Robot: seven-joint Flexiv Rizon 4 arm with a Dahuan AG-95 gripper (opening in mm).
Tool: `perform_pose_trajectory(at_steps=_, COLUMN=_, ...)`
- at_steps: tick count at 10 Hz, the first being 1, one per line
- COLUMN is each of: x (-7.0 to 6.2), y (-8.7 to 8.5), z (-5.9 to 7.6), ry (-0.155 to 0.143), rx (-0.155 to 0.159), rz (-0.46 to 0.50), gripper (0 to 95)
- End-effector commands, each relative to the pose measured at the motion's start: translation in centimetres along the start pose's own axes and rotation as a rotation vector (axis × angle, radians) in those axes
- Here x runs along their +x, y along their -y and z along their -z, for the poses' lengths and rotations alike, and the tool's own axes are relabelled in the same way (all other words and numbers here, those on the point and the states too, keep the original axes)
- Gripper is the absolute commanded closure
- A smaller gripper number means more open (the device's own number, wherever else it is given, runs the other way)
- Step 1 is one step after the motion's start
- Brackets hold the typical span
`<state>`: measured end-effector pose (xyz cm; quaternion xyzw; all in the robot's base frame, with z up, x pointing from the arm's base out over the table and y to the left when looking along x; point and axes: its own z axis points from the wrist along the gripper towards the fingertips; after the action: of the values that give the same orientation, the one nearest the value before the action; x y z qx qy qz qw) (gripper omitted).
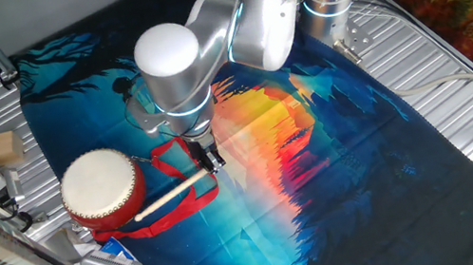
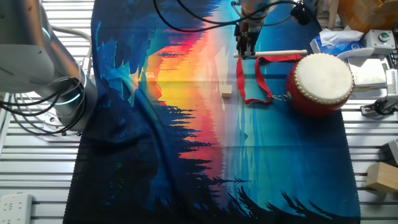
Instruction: Play the drum
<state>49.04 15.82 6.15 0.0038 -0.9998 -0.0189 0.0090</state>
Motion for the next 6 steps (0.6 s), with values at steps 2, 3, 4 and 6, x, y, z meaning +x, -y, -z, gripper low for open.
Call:
perform_pose_trajectory(at_steps=2, x=0.2, y=0.1, z=-0.4, ry=0.009, rx=0.001, rz=-0.008, gripper=76.0)
perform_pose_trajectory(at_steps=3, x=0.2, y=0.0, z=-0.6, ry=0.012, rx=0.000, rz=-0.008, gripper=76.0)
perform_pose_trajectory(at_steps=4, x=0.3, y=0.0, z=-0.9, ry=0.015, rx=0.001, rz=-0.010, gripper=76.0)
perform_pose_trajectory(at_steps=6, x=0.3, y=-0.1, z=-1.2, ry=0.018, rx=-0.004, rz=-0.013, gripper=76.0)
